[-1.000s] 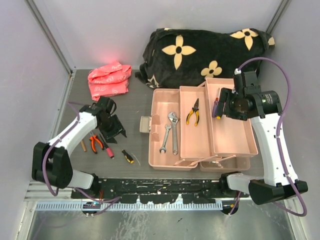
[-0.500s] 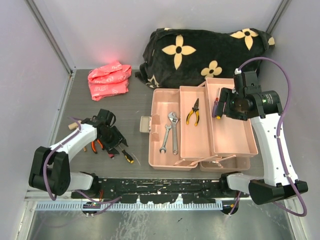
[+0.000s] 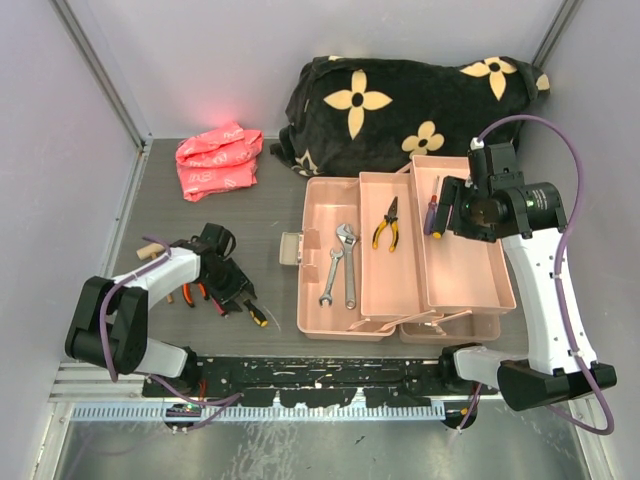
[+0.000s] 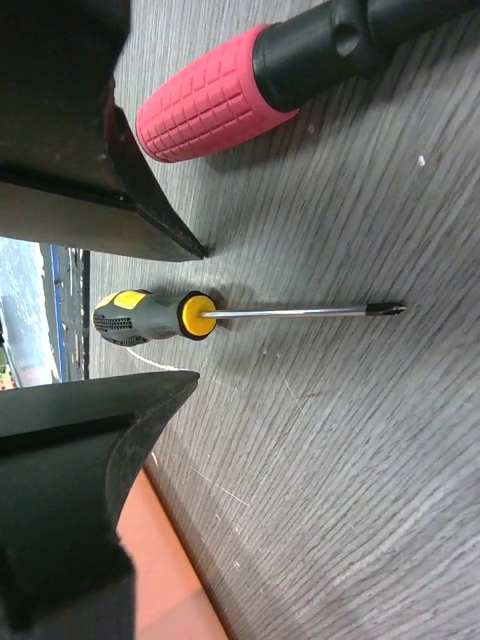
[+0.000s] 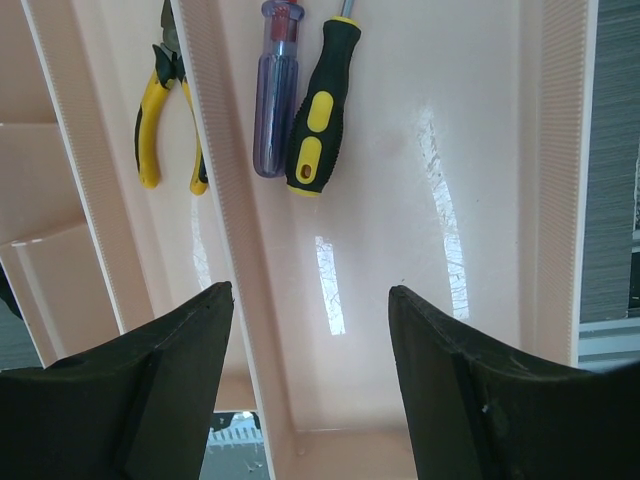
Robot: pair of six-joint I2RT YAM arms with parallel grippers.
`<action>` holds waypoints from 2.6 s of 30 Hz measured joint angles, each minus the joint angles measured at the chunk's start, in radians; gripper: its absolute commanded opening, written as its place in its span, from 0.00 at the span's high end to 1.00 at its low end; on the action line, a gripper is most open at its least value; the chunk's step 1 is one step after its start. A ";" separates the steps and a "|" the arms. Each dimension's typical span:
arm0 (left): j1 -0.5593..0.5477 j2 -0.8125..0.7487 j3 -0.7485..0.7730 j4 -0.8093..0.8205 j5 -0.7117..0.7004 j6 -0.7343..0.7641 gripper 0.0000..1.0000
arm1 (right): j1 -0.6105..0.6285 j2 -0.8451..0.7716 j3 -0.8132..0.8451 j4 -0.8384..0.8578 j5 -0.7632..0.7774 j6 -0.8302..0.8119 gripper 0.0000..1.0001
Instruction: Pack the tool kit
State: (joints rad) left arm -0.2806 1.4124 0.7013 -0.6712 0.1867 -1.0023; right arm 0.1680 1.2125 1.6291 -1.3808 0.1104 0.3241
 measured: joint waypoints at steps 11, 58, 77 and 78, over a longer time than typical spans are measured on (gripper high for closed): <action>-0.019 0.011 0.021 -0.004 0.005 0.019 1.00 | 0.000 -0.017 0.000 -0.008 0.001 0.000 0.31; -0.248 0.322 1.179 0.212 0.639 0.356 1.00 | 0.368 0.207 0.105 0.511 -0.350 0.067 0.64; -0.057 0.323 1.123 0.315 0.623 0.203 0.51 | 0.339 0.221 0.253 0.289 -0.074 0.046 0.98; -0.019 0.323 1.119 0.305 0.616 0.209 0.51 | 0.311 0.223 0.279 0.256 -0.052 0.041 0.98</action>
State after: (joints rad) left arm -0.2993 1.7351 1.8202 -0.3664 0.8028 -0.7937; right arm 0.4789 1.4353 1.9079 -1.1248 0.0586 0.3649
